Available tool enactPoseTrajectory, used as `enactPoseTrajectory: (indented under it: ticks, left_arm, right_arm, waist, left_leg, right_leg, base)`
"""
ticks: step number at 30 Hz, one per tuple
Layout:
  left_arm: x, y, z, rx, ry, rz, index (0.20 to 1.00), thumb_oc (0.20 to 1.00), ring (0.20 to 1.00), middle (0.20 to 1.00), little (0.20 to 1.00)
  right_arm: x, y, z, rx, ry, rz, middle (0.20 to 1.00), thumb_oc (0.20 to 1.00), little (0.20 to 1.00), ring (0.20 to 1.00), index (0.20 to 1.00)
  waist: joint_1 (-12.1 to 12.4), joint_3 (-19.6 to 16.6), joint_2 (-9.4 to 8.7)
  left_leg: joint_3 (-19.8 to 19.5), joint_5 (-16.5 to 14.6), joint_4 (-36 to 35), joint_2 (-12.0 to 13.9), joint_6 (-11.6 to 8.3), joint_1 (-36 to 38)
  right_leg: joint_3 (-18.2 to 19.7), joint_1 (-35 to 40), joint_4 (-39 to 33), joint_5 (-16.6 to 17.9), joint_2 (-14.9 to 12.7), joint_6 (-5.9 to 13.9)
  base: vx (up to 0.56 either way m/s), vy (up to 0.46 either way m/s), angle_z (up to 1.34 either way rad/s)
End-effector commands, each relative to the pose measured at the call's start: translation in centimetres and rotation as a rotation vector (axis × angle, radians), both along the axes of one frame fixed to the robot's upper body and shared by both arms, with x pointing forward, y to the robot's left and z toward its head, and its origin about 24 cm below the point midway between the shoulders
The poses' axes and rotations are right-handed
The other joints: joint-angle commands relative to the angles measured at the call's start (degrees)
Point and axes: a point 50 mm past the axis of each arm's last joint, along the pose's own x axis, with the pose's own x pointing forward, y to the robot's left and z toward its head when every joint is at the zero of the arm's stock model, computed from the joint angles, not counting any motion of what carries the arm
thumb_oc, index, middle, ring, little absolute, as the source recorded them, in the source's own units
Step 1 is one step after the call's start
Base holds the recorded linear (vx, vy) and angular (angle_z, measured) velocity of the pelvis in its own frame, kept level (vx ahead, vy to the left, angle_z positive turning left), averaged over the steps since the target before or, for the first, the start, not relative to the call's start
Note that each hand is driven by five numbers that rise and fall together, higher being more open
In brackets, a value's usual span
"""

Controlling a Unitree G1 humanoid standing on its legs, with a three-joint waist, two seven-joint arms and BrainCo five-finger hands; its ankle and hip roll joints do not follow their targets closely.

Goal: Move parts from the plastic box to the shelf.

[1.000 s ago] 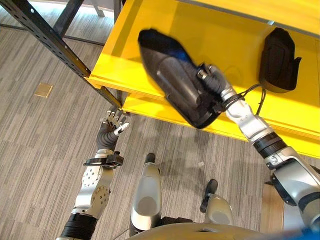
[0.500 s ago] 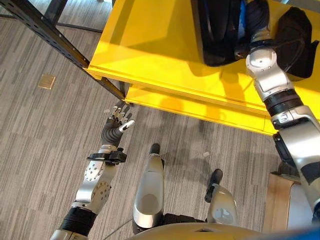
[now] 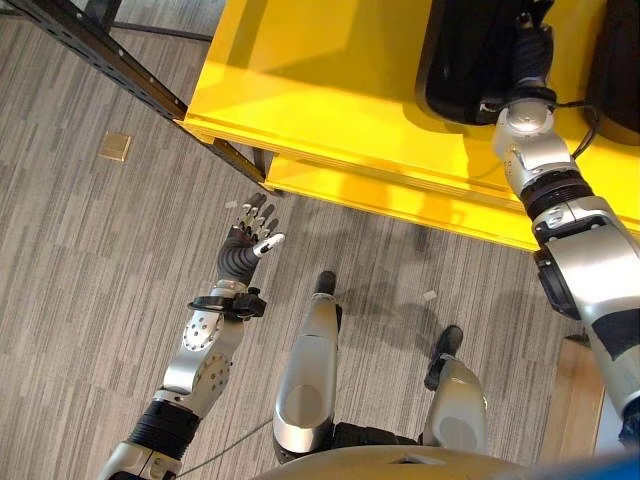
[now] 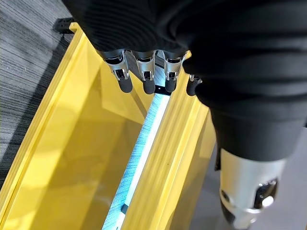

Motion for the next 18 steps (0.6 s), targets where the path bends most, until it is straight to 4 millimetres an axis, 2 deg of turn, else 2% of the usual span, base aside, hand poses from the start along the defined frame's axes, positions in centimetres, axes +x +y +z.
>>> enactPoseTrajectory:
  ticks: [1, 8, 11, 18]
  left_arm:
    - [0.0, 0.0, 3.2, -0.003, -0.149, -0.023, 1.0, 1.0, 1.0, 1.0, 1.0]
    - [0.1, -0.5, 3.4, -0.01, -0.157, -0.026, 1.0, 1.0, 1.0, 1.0, 1.0]
    - [0.1, -0.6, 3.5, -0.015, -0.164, -0.031, 1.0, 1.0, 1.0, 1.0, 1.0]
    - [0.1, -0.7, 3.6, -0.027, -0.165, -0.026, 1.0, 1.0, 1.0, 1.0, 1.0]
  right_arm:
    - [-0.8, 0.1, 5.9, 0.028, -0.209, 0.009, 0.2, 0.2, 0.2, 0.2, 0.2]
    - [-0.8, -1.3, 5.3, -0.009, -0.157, -0.06, 0.2, 0.2, 0.2, 0.2, 0.2]
    - [-0.8, -1.2, 5.9, -0.068, -0.156, -0.067, 0.2, 0.2, 0.2, 0.2, 0.2]
    - [-1.1, -1.5, 7.1, -0.062, -0.183, -0.075, 0.2, 0.2, 0.2, 0.2, 0.2]
  waist:
    - [1.07, -1.45, -0.44]
    - [1.05, -0.72, 0.13]
    - [0.91, -0.64, 0.08]
    - [0.76, -0.64, 0.12]
  left_leg:
    - [0.74, 2.39, -1.01, 2.4, 0.1, -0.11]
    - [0.78, 2.25, -0.7, 2.0, 0.2, -1.16]
    - [0.68, 2.28, -0.56, 1.91, 0.27, -2.08]
    - [0.87, 2.19, -0.28, 1.69, 0.29, -3.35]
  right_leg:
    - [2.39, -5.14, 9.51, 1.38, 0.82, -2.38]
    - [2.35, -6.03, 9.84, 1.26, 0.58, -2.43]
    - [2.33, -6.83, 10.04, 1.21, 0.51, -2.45]
    - [2.43, -7.95, 10.29, 1.13, 0.43, -2.38]
  base:
    - [0.0, 0.009, 0.05]
    - [0.0, 0.005, 0.02]
    - [0.0, 0.0, 0.0]
    - [0.0, 0.002, 0.01]
